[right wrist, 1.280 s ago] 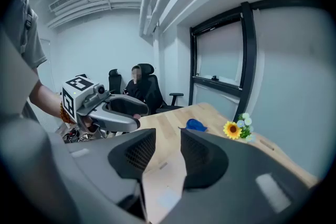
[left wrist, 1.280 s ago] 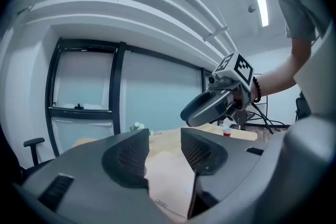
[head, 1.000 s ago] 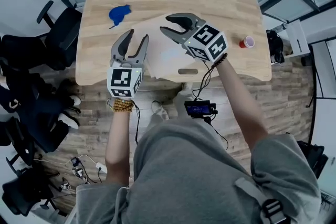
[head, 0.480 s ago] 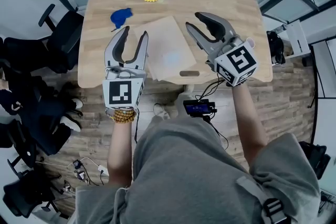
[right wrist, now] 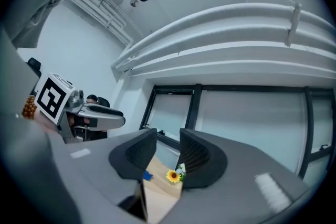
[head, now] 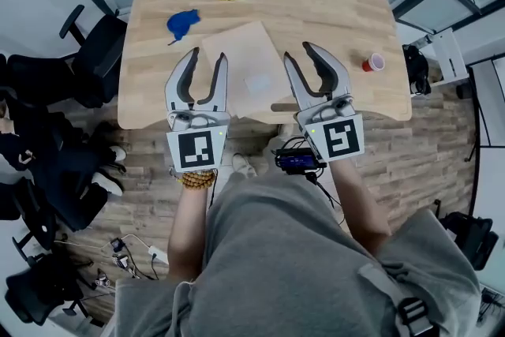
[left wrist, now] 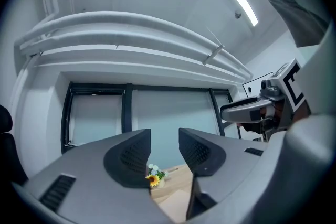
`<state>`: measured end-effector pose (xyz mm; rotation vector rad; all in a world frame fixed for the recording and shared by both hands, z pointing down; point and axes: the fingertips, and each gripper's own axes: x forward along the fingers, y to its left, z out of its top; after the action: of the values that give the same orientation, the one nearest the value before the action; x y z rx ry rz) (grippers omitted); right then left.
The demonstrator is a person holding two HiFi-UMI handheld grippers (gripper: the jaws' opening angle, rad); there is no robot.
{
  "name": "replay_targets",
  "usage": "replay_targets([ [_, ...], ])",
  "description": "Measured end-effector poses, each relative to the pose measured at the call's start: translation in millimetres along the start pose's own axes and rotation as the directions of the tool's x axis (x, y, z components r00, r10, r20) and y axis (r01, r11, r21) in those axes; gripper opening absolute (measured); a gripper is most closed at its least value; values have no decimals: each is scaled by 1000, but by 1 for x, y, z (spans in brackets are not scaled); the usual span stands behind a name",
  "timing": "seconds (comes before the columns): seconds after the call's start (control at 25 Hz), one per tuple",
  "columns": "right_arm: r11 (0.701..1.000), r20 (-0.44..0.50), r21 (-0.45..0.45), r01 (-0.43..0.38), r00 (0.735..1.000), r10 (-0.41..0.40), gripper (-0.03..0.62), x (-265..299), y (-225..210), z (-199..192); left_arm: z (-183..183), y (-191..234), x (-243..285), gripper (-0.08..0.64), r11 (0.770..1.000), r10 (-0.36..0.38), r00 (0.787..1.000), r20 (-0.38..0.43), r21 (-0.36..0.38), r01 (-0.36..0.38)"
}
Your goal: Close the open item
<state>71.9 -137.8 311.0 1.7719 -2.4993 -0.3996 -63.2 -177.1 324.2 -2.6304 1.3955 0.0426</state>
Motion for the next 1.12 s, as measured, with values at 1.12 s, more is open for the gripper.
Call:
replay_targets([
  [1.12,993,-42,114,21,999,-17,58,-48,88,-58,-62,-35,-70,115,990,144,988,-56,2,-144],
])
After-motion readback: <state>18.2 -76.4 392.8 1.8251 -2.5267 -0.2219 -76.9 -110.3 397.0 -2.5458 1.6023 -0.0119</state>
